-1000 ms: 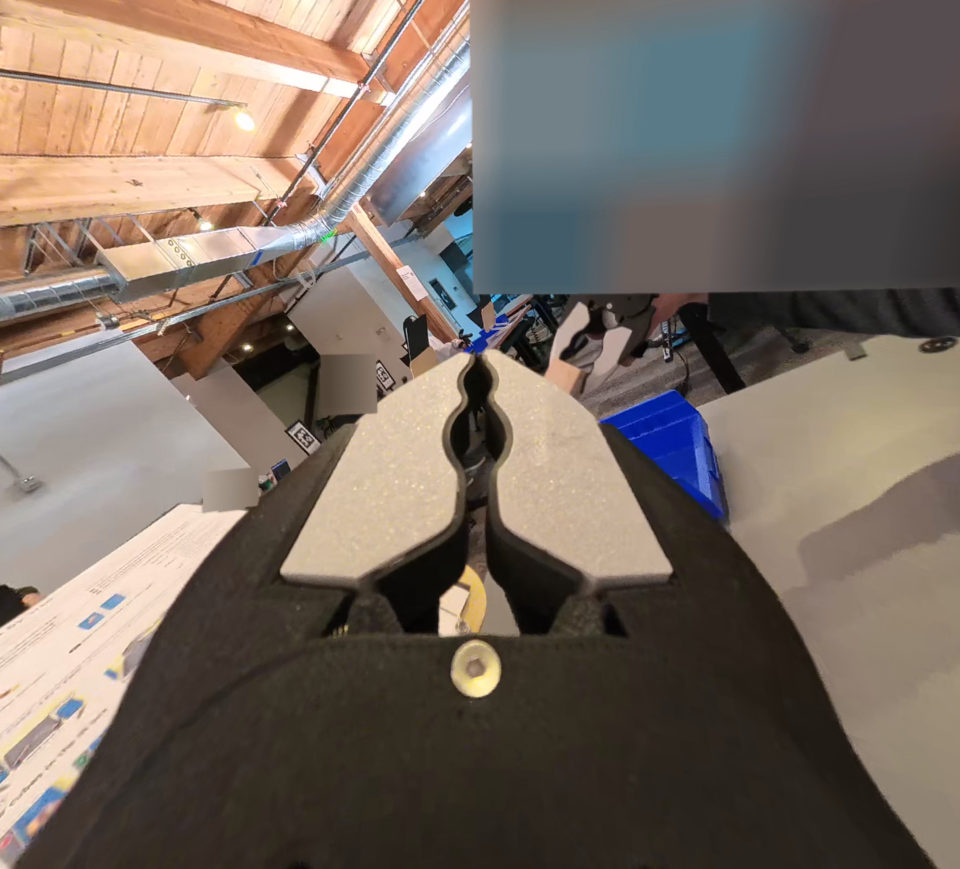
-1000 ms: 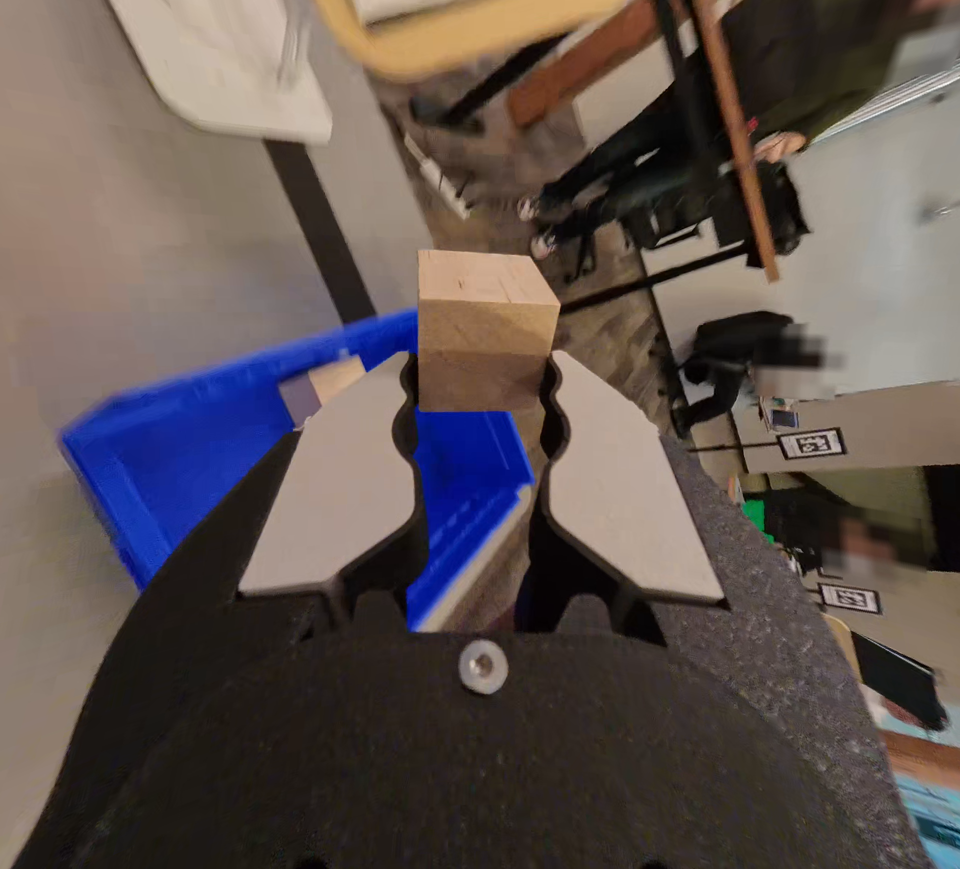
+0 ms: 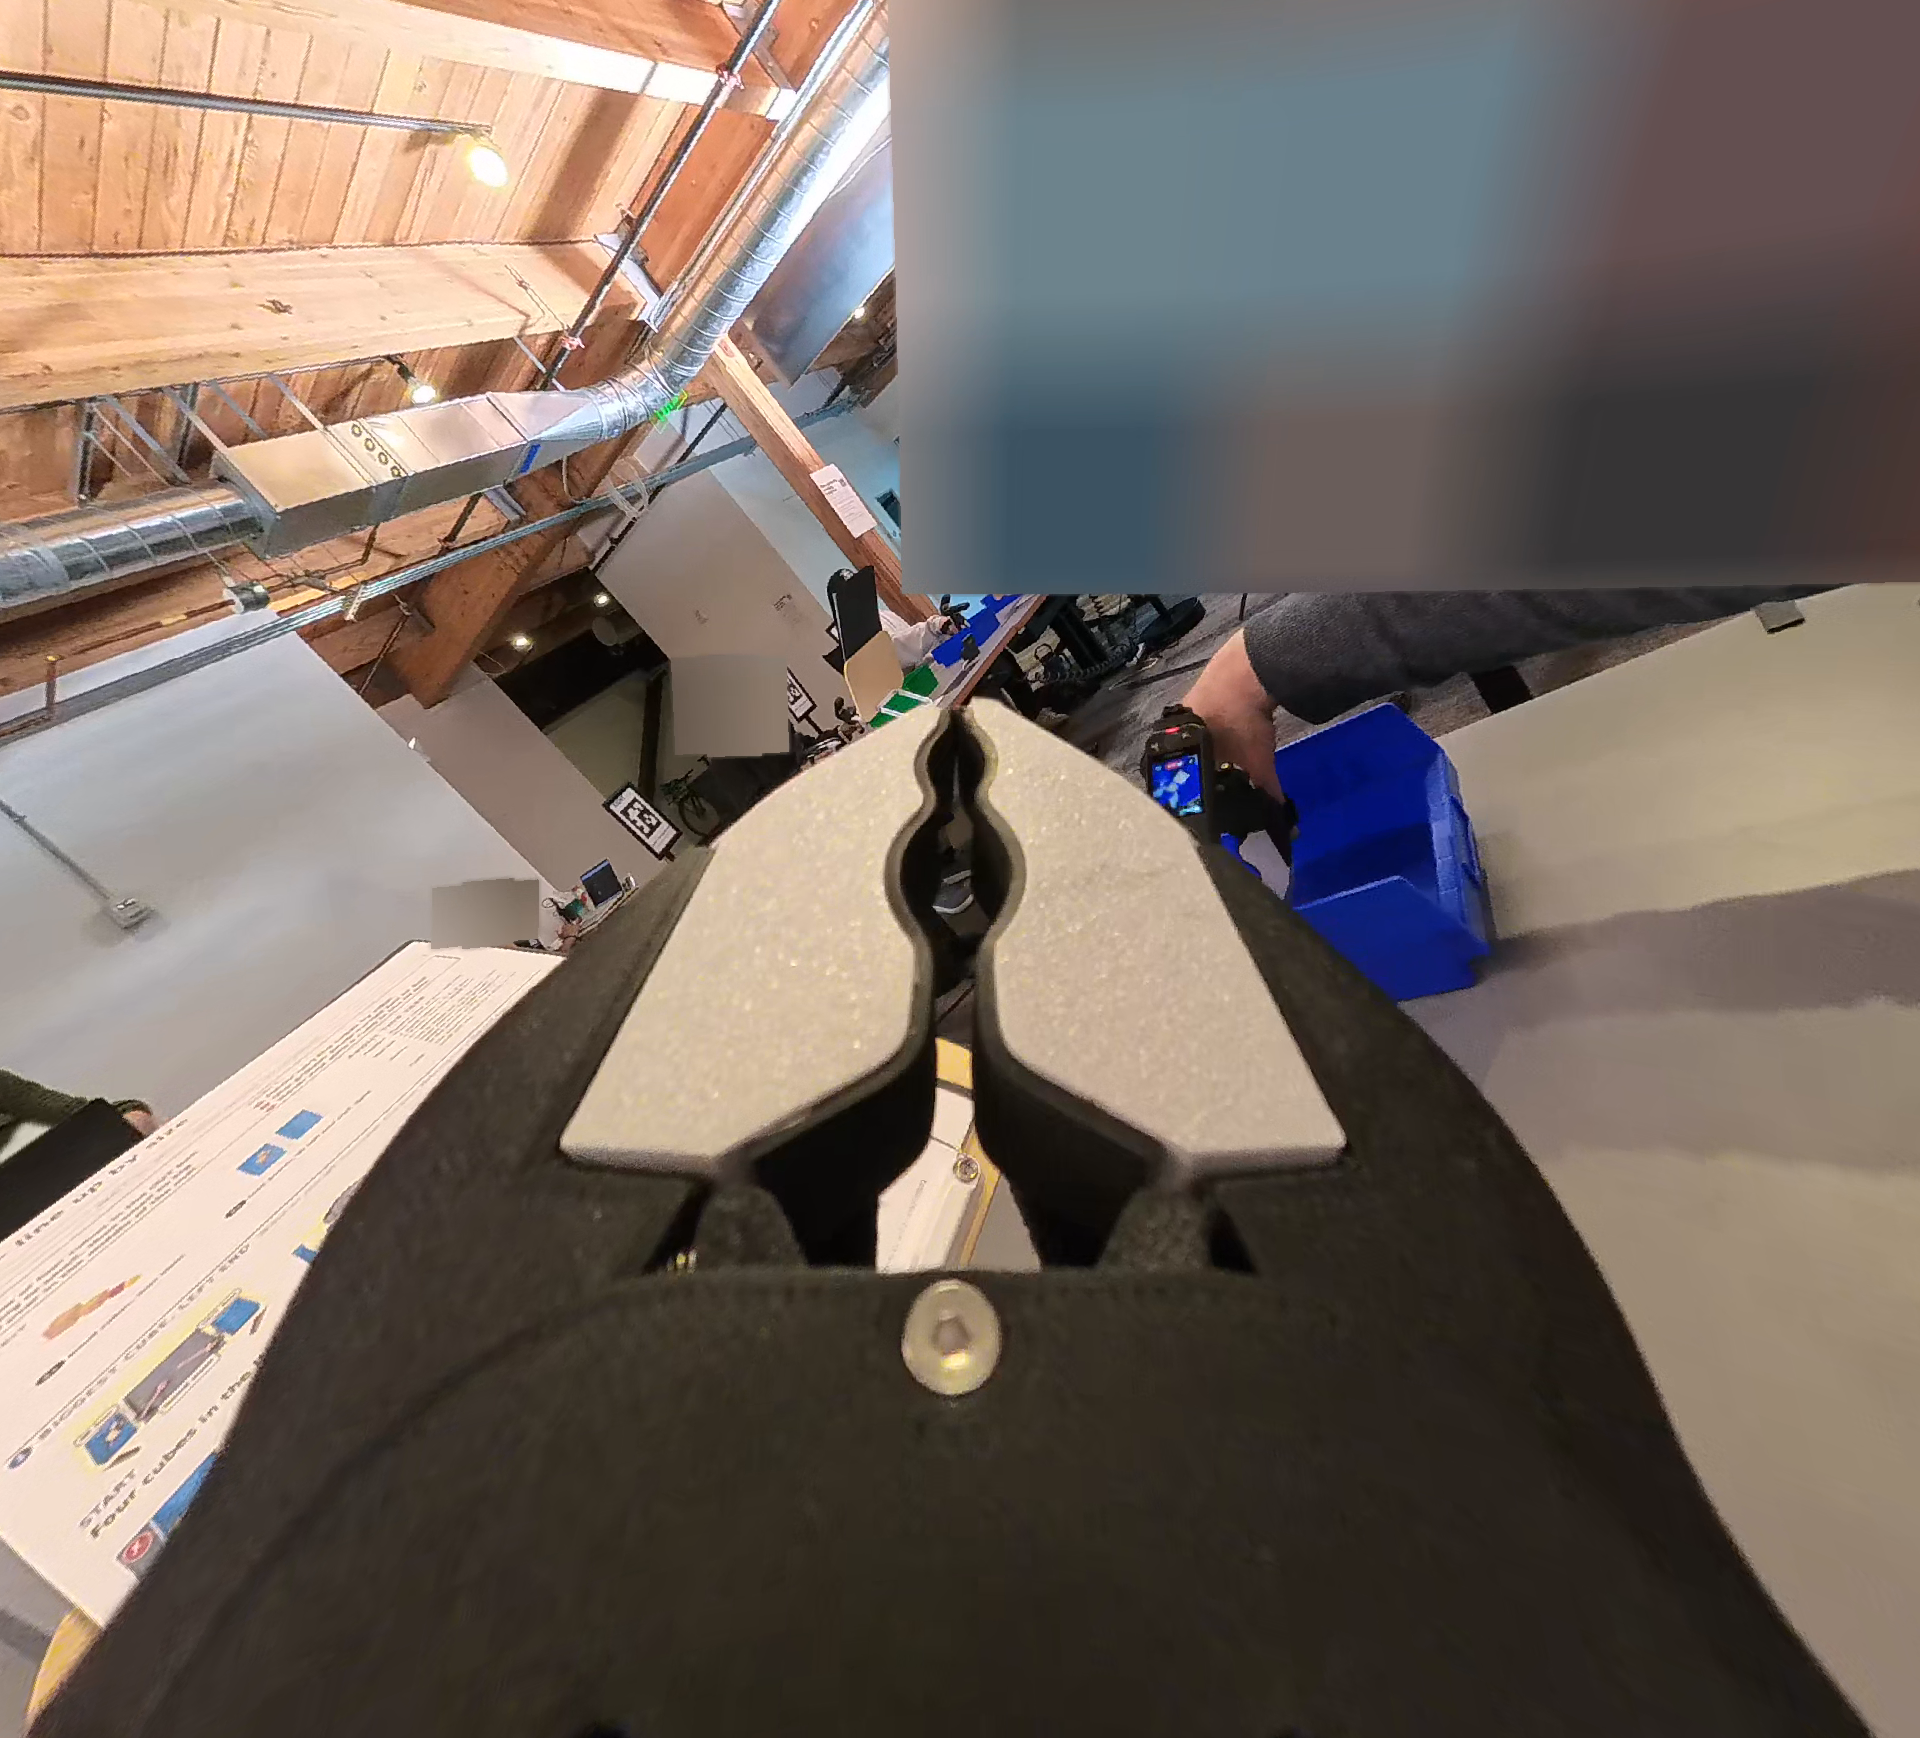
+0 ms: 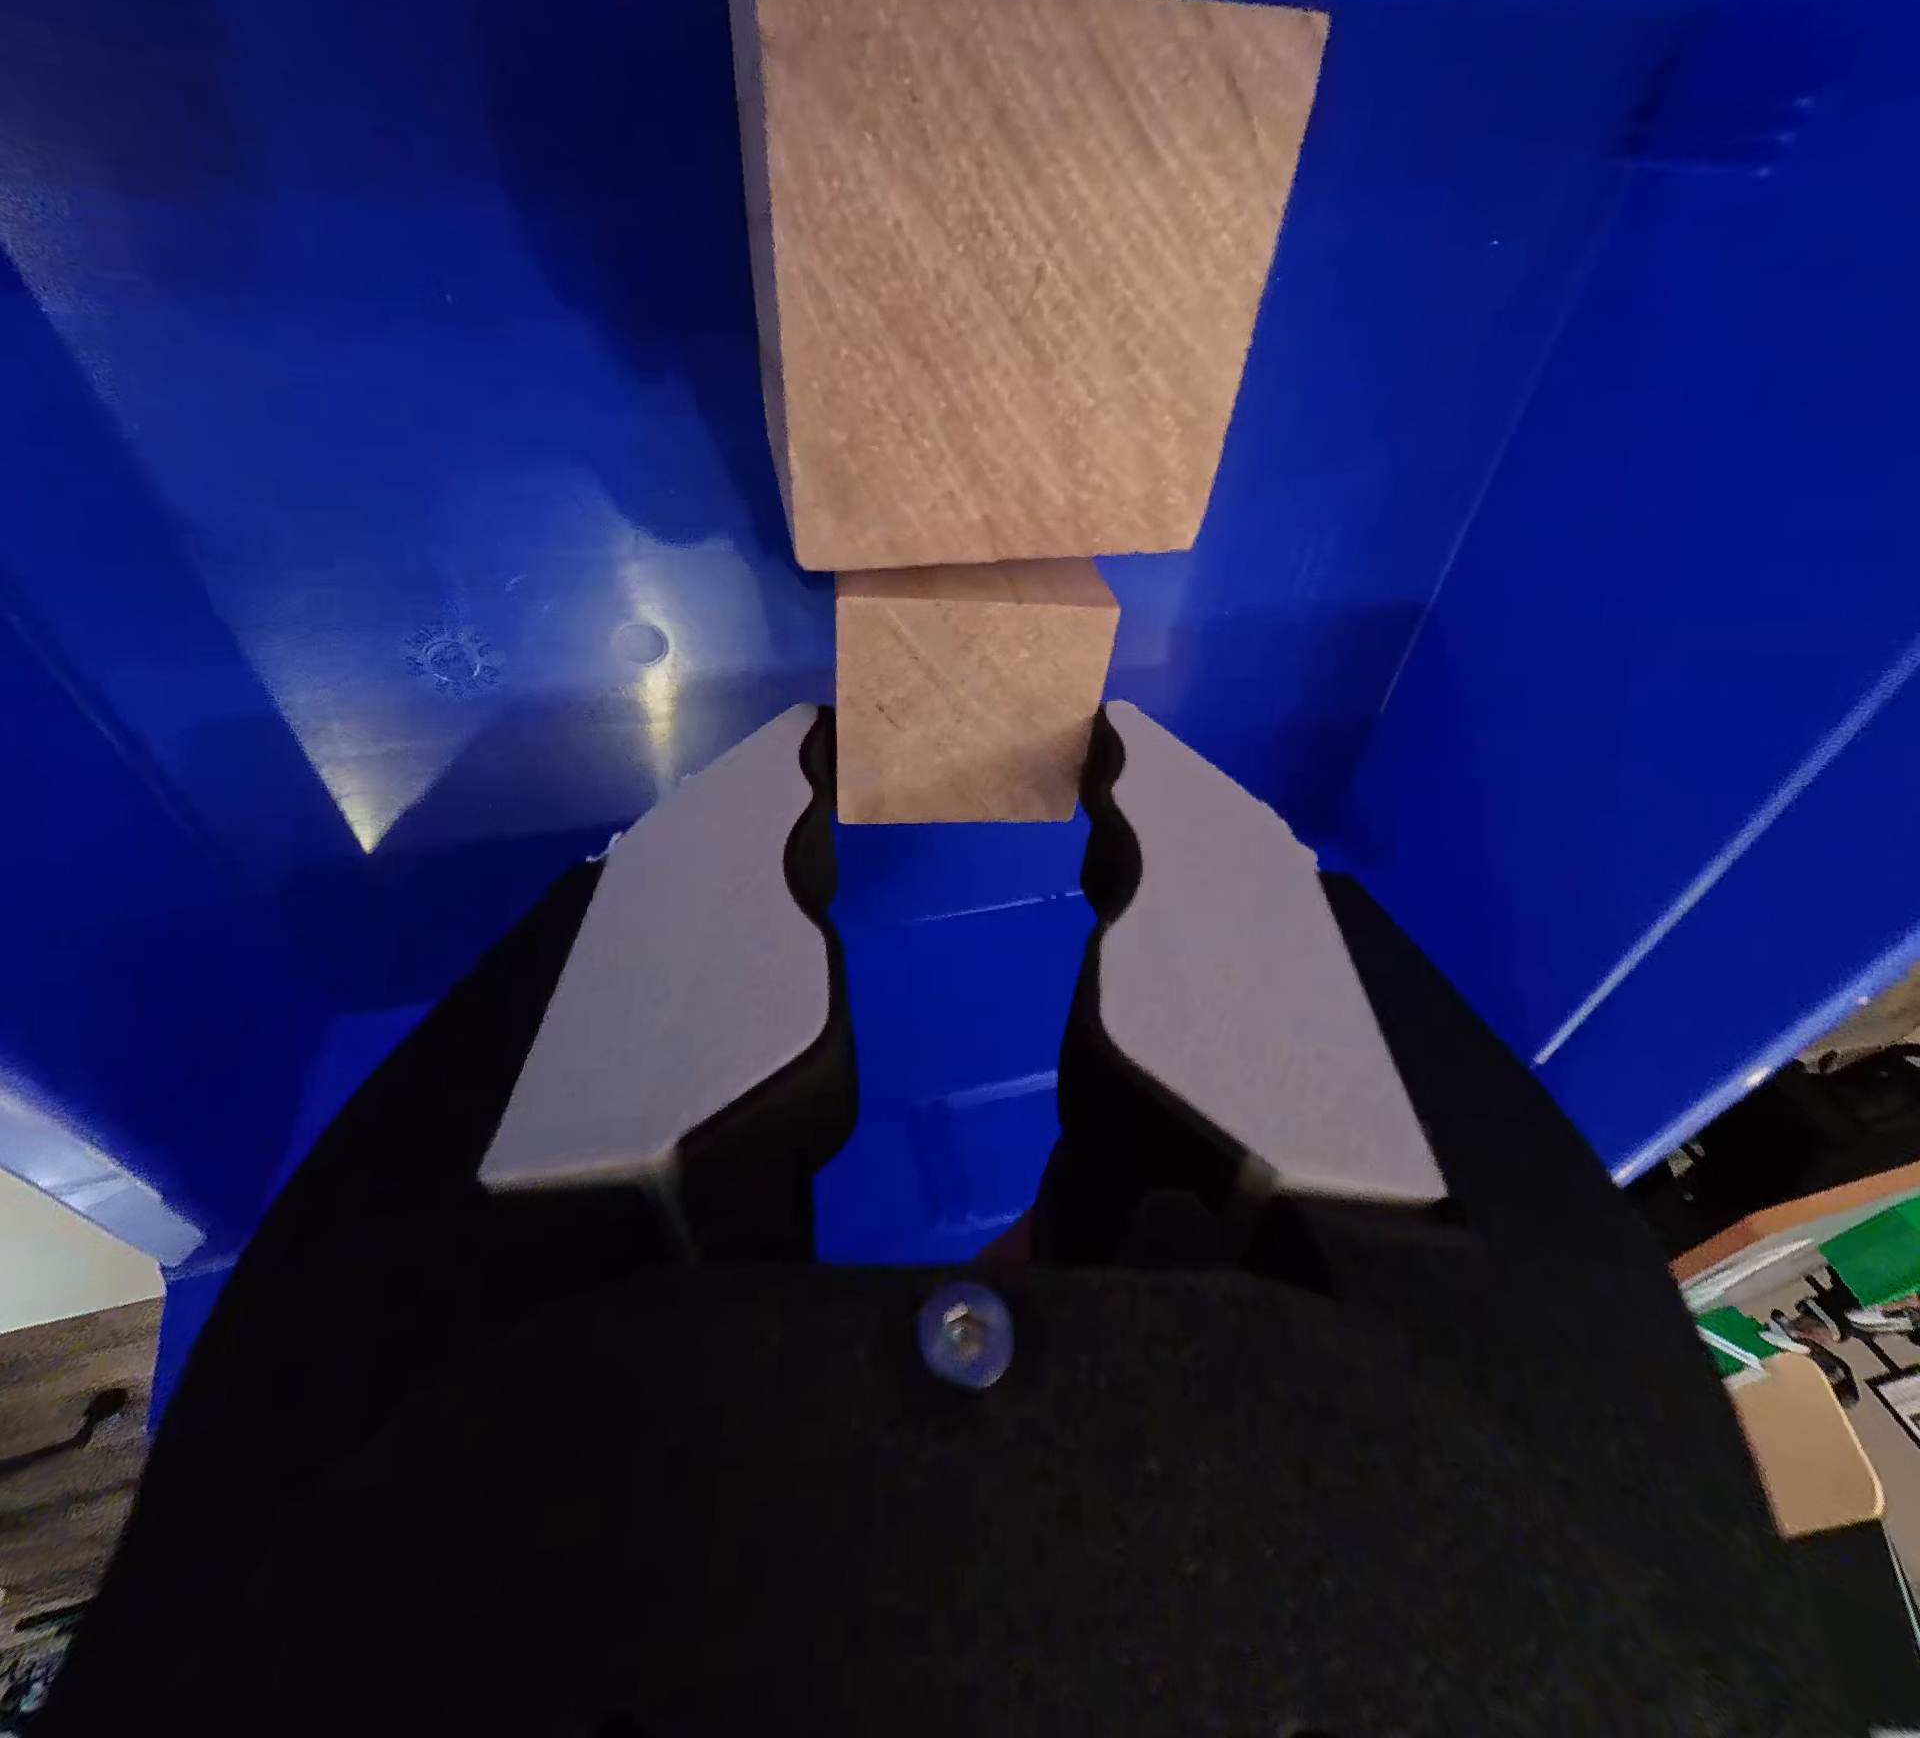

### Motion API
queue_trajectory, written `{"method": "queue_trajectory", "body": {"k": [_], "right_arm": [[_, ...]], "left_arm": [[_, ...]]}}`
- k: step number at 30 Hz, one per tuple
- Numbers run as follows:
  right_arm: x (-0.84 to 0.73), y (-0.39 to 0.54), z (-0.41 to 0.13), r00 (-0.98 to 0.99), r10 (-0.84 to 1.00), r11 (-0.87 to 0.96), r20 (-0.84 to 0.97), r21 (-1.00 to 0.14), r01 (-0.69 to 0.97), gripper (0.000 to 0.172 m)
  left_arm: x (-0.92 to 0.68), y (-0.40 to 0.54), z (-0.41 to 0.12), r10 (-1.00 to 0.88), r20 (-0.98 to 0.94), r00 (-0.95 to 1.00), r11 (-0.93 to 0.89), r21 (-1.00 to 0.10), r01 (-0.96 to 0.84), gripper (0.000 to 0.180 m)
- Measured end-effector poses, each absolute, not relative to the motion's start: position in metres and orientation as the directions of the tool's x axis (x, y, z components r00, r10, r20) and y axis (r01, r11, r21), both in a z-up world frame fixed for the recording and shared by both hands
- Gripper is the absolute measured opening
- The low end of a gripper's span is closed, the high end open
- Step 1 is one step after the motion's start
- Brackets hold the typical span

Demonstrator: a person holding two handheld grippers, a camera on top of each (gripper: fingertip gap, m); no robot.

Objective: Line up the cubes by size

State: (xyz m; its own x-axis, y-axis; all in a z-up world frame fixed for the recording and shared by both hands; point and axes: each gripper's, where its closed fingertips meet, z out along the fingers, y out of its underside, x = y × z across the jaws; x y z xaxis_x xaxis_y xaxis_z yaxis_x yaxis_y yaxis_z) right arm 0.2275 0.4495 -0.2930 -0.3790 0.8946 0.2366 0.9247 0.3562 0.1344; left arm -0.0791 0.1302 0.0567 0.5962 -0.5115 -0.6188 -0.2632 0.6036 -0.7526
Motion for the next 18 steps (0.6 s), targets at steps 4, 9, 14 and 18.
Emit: {"method": "queue_trajectory", "body": {"k": [4,9,14,18], "right_arm": [[0.2292,0.4474,-0.298,-0.397,0.895,0.372,0.204,0.151,0.916,0.045],[0.2279,0.4488,-0.2992,-0.406,0.893,0.38,0.194,0.156,0.912,0.045],[0.228,0.4498,-0.3002,-0.41,0.893,0.383,0.184,0.166,0.909,0.045],[0.2277,0.4499,-0.3,-0.397,0.901,0.37,0.176,0.171,0.913,0.053]], "left_arm": [[-0.0792,0.13,0.057,-0.512,-0.618,0.596,0.605,-0.753,-0.261,0.0],[-0.0773,0.1309,0.0558,-0.516,-0.619,0.592,0.603,-0.753,-0.263,0.0],[-0.0756,0.1319,0.0541,-0.519,-0.622,0.587,0.601,-0.753,-0.267,0.0],[-0.0754,0.1313,0.0536,-0.52,-0.625,0.583,0.601,-0.752,-0.27,0.0]]}}
